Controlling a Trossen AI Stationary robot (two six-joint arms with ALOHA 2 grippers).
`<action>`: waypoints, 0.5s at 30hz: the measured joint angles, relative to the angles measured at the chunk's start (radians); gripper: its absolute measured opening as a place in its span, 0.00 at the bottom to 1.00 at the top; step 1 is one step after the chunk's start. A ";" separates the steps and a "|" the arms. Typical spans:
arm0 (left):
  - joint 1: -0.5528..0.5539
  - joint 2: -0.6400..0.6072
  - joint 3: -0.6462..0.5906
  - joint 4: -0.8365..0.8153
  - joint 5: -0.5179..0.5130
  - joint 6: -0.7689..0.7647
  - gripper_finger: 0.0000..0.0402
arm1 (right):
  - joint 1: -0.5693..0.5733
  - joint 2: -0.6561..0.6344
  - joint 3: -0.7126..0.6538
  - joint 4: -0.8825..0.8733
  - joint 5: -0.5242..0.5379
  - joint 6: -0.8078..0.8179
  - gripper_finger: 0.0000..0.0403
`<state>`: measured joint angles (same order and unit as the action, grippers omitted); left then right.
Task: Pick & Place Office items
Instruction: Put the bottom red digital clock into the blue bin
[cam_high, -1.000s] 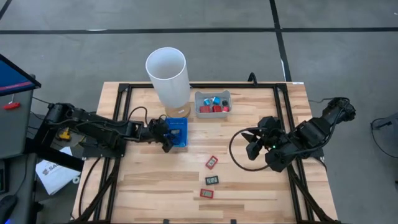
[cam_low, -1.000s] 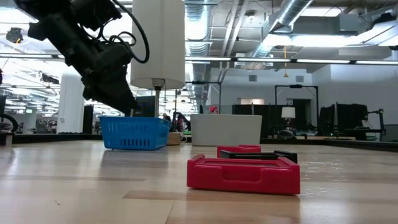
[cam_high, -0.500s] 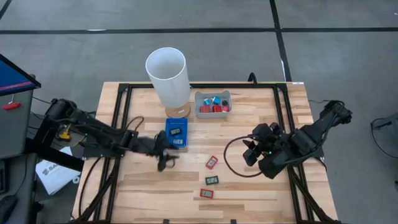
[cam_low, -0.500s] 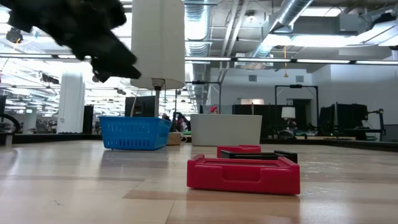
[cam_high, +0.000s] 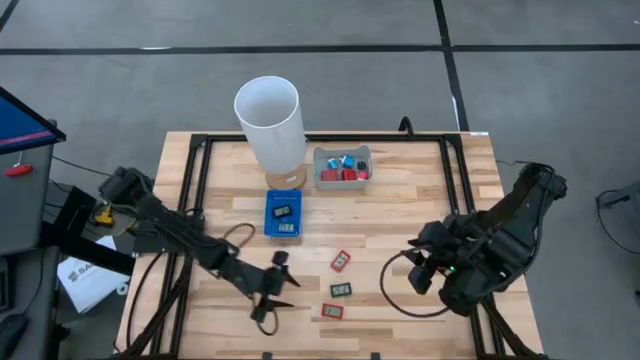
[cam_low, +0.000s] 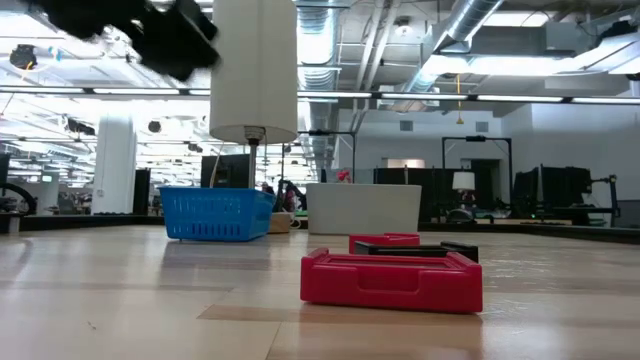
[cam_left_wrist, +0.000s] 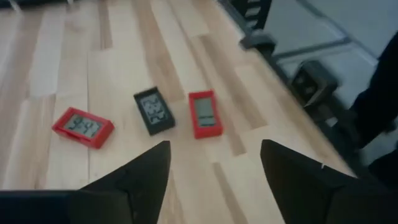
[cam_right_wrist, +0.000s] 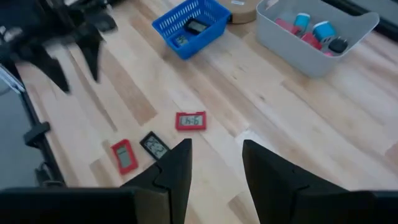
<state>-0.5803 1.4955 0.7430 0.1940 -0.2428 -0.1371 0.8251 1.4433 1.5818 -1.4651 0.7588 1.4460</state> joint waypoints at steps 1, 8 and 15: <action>0.007 0.038 0.018 0.002 0.001 0.007 0.63 | 0.010 0.001 0.000 0.002 0.002 0.019 0.34; 0.033 0.236 0.119 0.075 0.033 0.053 0.69 | 0.074 0.013 0.000 0.013 0.010 0.104 0.34; 0.025 0.376 0.205 0.092 0.069 0.051 0.65 | 0.143 0.014 0.000 0.015 0.012 0.126 0.34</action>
<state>-0.5555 1.8711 0.9476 0.2862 -0.1734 -0.0864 0.9676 1.4574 1.5818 -1.4501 0.7712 1.5722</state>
